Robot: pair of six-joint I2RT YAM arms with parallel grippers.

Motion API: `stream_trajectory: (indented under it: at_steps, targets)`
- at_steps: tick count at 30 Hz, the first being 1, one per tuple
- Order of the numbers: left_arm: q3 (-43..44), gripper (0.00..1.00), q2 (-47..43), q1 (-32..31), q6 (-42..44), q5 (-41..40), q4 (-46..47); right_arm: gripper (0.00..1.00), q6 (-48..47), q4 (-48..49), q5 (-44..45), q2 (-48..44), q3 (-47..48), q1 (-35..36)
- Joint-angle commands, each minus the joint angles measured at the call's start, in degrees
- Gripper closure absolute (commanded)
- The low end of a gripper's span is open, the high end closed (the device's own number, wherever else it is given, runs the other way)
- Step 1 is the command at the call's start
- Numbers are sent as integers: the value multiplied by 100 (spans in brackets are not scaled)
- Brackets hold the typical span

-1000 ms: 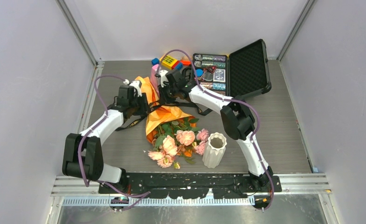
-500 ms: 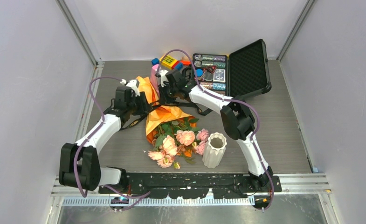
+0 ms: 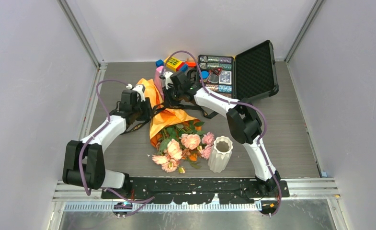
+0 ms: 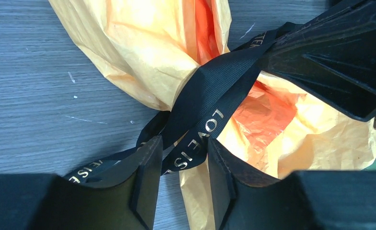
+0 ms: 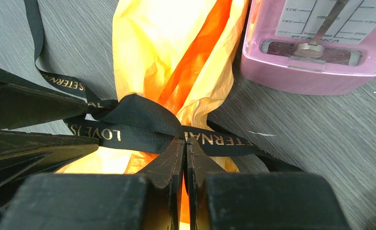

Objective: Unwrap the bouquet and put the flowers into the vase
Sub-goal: Untie the ribbon from the wrapping paper.

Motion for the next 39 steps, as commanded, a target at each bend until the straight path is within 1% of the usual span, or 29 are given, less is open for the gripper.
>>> stream_trajectory:
  at_steps: [1,4,8,10,16,21,26,31,39]
  targets:
    - [35,59,-56,-13,87,2,112,89,30,150,46,-371,121,38]
    - [0,65,-87,-19,78,16,130,89,34,150,55,-370,126,44]
    - [-20,77,-137,-13,80,26,133,91,37,148,120,-373,122,44]
    - [-37,82,-187,-13,78,-13,119,93,58,146,215,-387,107,34]
    - [-106,87,-466,-13,22,-290,67,99,303,223,525,-548,-34,-9]
    - [-135,93,-597,-6,-142,-291,22,100,519,404,655,-725,-311,-118]
    - [-269,100,-701,70,-410,-324,80,100,779,547,964,-998,-696,-233]
    - [-521,100,-760,399,-683,-324,177,100,1160,800,1376,-1371,-1322,-376]
    - [-967,100,-582,1282,-1251,345,422,100,1434,1033,1518,-1808,-2199,-526]
